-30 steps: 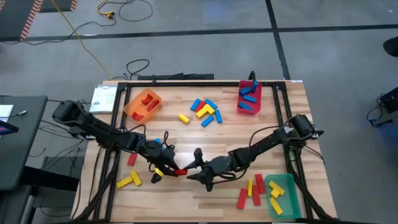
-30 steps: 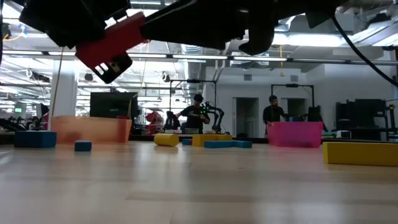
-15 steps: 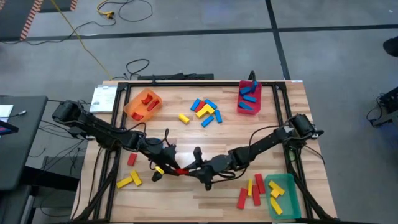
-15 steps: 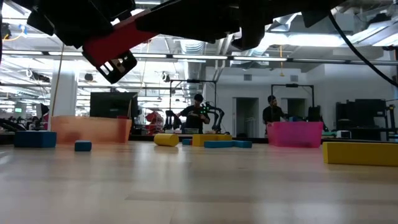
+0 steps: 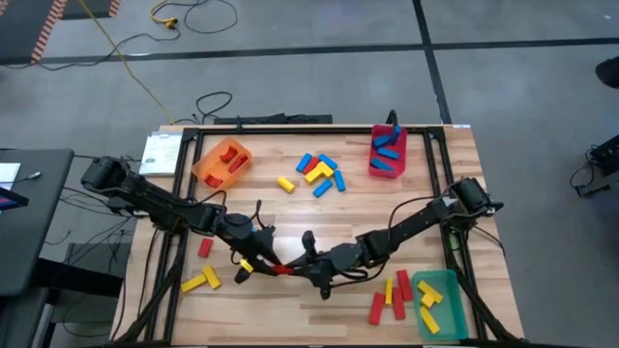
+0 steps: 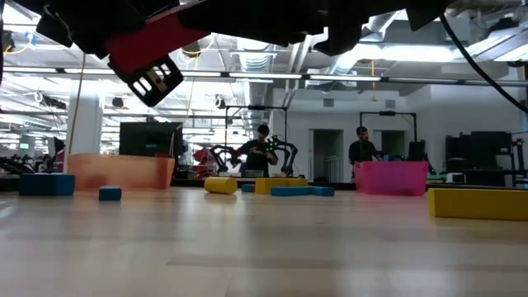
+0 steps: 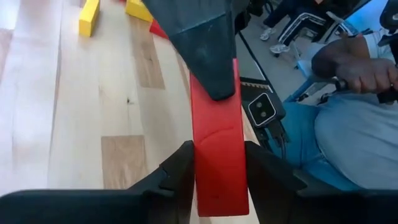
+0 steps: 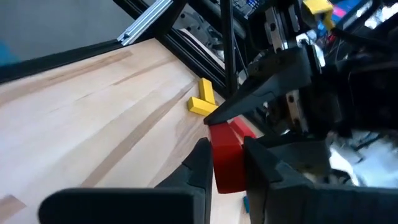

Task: Sort blocks
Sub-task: Put the red block into the orange bin

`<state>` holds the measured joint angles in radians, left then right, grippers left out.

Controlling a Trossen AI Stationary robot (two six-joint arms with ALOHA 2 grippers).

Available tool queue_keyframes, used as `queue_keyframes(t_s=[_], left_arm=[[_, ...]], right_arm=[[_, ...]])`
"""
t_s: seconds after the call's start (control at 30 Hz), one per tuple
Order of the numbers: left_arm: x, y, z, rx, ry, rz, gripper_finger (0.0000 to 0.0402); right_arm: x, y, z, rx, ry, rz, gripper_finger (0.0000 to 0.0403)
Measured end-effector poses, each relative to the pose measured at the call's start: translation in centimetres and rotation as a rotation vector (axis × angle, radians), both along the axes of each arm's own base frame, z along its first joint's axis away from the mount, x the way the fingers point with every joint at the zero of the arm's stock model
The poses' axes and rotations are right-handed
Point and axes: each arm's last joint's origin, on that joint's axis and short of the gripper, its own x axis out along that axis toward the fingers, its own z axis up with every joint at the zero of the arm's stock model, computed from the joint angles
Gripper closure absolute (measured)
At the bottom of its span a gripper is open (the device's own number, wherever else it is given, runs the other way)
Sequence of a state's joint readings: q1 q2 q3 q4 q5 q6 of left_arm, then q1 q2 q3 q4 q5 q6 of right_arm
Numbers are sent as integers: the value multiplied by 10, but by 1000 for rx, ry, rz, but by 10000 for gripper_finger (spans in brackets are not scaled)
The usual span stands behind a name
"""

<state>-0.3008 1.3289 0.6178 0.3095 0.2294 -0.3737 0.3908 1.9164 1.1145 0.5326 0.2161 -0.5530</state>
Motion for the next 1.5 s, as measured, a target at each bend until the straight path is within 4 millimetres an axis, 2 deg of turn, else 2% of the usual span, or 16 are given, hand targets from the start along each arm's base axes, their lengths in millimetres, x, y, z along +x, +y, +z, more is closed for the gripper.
queue_keyframes(t_s=[0.23,0.37,0.6,0.83,1.1,1.5], left_arm=[[-4,4,12,92,-86,33,209],[-14,7,20,191,-104,93,189],[-23,1,18,327,-84,174,190],[-29,-9,18,458,-113,297,191],[-35,-17,20,579,-148,427,191],[-36,-19,20,596,-156,467,191]], right_arm=[[0,-2,-3,185,52,-85,337],[-4,-8,3,274,99,-171,337],[-15,-17,34,339,63,-275,337],[-25,-27,52,318,69,-322,337],[-25,-34,56,325,57,-337,337],[-24,-34,58,333,41,-336,337]])
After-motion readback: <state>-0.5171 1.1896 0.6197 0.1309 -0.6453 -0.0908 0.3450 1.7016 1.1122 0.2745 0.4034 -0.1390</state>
